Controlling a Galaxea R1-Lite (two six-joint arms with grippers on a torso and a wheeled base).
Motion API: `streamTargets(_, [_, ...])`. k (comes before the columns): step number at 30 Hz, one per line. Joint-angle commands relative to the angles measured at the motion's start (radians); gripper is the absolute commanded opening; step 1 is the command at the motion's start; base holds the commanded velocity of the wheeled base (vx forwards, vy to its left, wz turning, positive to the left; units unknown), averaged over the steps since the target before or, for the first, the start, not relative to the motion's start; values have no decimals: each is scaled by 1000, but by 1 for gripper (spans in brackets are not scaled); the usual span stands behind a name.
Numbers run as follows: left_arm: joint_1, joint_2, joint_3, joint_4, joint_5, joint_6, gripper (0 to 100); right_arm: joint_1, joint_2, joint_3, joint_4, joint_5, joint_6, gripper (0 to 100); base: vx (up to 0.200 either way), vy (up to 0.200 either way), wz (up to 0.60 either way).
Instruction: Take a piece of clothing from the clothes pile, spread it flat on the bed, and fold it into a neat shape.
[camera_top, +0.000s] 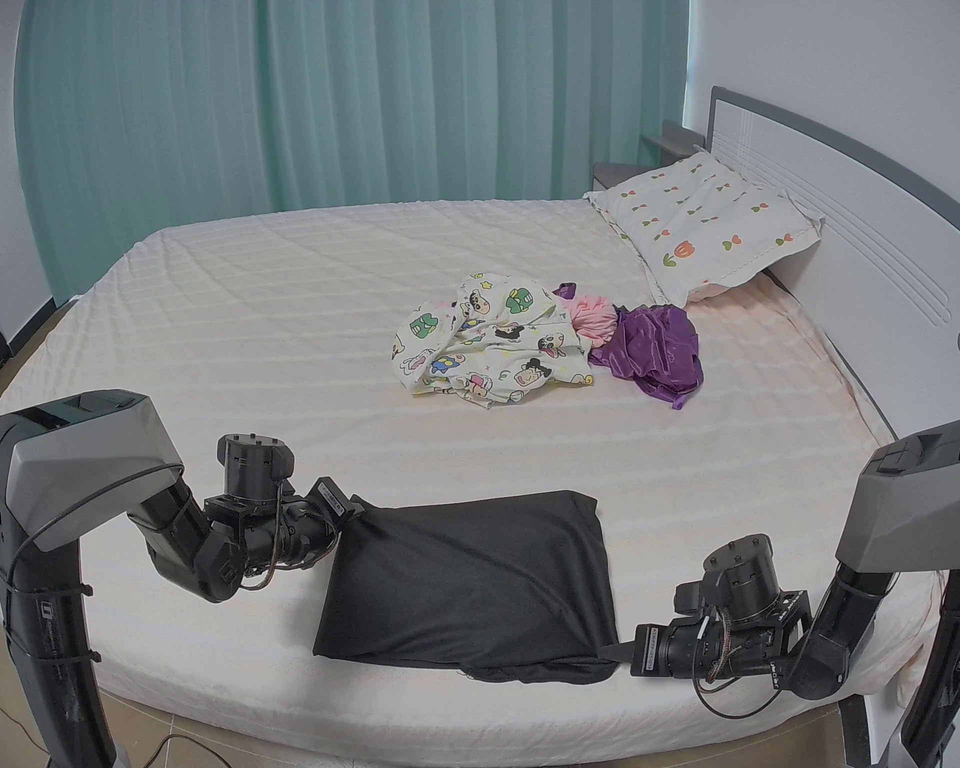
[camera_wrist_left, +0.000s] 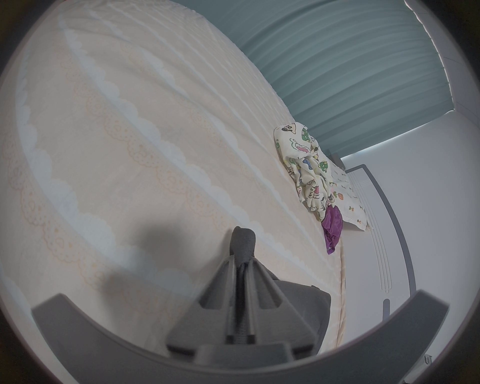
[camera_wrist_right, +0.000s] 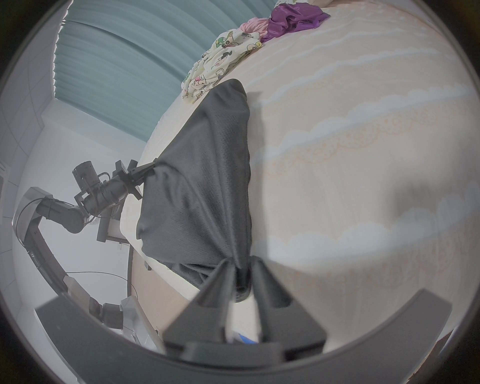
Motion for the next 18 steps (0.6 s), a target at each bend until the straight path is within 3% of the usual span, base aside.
streamTargets(1, [-3, -3, 2, 0, -1, 0, 100, -2, 3, -2, -4, 0, 0, 100, 0, 0, 0])
streamTargets(6, [0, -9, 18, -6, 0, 0, 100, -20, -20, -12, -19, -2, 3, 100, 0, 0, 0])
streamTargets(13, [45, -216, 107, -9, 3, -2, 100, -132, -162, -30, -36, -17, 14, 100, 0, 0, 0])
streamTargets(18, [66, -436, 130, 2, 0, 20, 100, -183, -374, 5, -19, -121, 11, 100, 0, 0, 0])
